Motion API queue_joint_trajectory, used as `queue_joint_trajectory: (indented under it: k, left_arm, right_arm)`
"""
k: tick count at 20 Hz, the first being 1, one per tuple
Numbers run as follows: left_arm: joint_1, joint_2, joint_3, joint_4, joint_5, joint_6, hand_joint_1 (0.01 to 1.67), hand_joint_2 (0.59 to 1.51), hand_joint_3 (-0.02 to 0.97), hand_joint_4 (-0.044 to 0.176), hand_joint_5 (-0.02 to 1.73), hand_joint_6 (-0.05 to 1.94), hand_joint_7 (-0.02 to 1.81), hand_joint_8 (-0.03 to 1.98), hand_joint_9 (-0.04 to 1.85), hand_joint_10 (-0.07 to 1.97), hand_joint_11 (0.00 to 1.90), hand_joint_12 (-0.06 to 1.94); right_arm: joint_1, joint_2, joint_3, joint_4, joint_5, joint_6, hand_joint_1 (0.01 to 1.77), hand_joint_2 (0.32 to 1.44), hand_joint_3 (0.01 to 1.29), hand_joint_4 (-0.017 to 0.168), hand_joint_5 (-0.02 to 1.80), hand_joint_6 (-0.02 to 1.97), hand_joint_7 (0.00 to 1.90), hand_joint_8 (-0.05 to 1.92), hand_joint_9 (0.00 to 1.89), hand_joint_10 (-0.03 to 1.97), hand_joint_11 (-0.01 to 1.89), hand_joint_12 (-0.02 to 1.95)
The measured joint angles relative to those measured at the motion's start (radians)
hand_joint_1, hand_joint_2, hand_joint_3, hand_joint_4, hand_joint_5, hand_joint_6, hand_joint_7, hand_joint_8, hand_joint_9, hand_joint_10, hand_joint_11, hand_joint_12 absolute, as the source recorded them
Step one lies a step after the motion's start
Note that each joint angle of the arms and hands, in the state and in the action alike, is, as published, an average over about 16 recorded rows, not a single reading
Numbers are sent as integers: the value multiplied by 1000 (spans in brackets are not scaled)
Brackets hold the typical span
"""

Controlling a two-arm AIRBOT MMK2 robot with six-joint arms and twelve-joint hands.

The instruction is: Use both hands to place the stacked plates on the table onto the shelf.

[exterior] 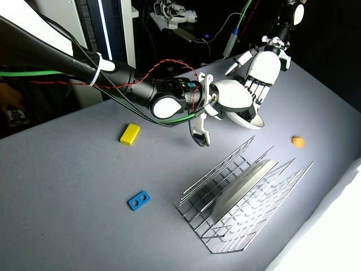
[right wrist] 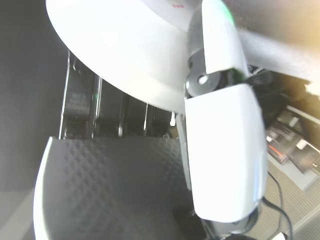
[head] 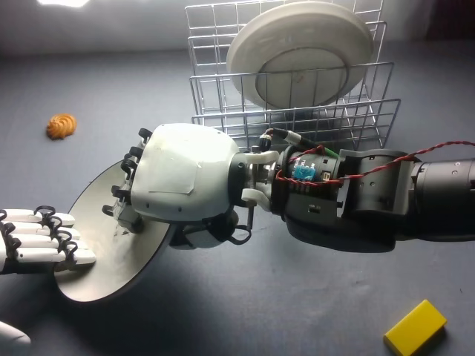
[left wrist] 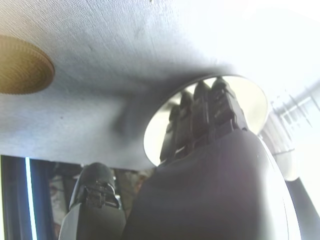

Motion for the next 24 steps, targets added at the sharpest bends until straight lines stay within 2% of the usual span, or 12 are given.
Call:
queue_joint_trajectory:
  k: [5, 11, 19, 24]
  left_arm:
    - [-32, 12, 9, -6, 2, -1, 22, 1190, 7, -3, 108, -16, 103, 6, 68, 4, 20, -3]
    - [-96, 41, 20, -26, 1, -1, 22, 1191, 8, 1, 125, 3, 110, 11, 70, 9, 27, 19]
    - [-214, 89, 32, -43, 21, -1, 22, 1188, 8, 3, 145, 15, 124, 11, 81, 12, 33, 35]
    - [-282, 108, 42, -32, 38, -2, 22, 1187, 9, 5, 149, 10, 126, 11, 85, 12, 31, 35]
  right_arm:
    - [-1, 0, 0, -1, 19, -1, 1212, 967, 12, 14, 946, 471, 1005, 513, 1189, -6, 831, 825]
    - [-2, 7, -4, -2, 33, 6, 1212, 963, 11, 16, 925, 624, 1017, 691, 1227, -8, 833, 903]
    - [9, 55, -51, -12, 61, 18, 1212, 975, 11, 16, 931, 865, 1060, 803, 1244, -7, 831, 918]
    - [18, 110, -107, -40, 86, 23, 1212, 990, 11, 19, 945, 968, 1079, 812, 1254, -7, 831, 915]
